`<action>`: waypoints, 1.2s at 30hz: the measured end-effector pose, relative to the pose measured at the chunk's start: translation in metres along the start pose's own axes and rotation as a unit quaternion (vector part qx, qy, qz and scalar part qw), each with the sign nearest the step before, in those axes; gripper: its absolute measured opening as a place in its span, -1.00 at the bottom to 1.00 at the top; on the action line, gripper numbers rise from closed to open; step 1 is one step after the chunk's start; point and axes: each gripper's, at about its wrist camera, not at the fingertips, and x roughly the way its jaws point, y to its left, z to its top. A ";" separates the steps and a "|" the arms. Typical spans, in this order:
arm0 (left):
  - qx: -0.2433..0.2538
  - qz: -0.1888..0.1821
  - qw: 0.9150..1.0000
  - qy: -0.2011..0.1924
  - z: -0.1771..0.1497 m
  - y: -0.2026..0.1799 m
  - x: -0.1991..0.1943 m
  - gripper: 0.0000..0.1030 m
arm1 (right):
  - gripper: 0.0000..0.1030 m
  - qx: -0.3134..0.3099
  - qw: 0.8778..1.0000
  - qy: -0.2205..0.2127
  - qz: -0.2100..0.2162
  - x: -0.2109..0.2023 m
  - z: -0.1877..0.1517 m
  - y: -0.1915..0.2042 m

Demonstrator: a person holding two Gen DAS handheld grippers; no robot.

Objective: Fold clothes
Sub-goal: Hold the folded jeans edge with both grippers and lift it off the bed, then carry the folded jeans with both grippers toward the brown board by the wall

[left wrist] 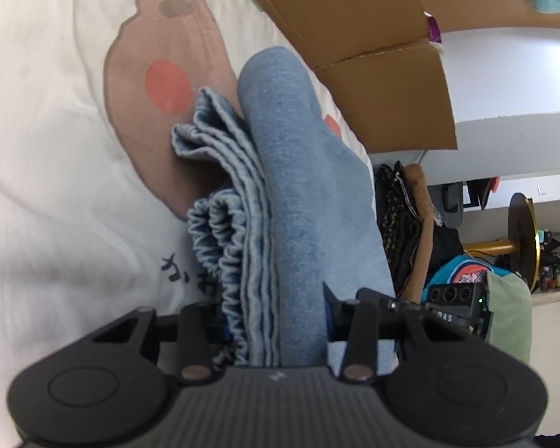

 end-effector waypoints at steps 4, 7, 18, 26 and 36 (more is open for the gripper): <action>0.005 0.007 1.000 0.002 -0.002 -0.007 -0.011 -0.19 | -0.60 -0.011 1.000 0.002 0.004 -0.006 0.001 0.011; 0.005 0.012 1.000 -0.003 -0.003 -0.013 -0.021 -0.20 | -0.60 -0.013 1.000 -0.001 0.008 -0.009 0.000 0.020; 0.008 0.029 0.999 -0.025 -0.009 -0.066 -0.058 -0.21 | -0.61 -0.013 0.999 -0.012 0.027 -0.029 0.001 0.064; 0.027 0.038 0.998 -0.044 -0.016 -0.130 -0.099 -0.21 | -0.61 -0.032 0.998 -0.030 0.044 -0.072 0.004 0.118; 0.049 0.042 0.995 -0.077 -0.029 -0.217 -0.143 -0.21 | -0.61 -0.066 0.995 -0.051 0.056 -0.140 0.012 0.188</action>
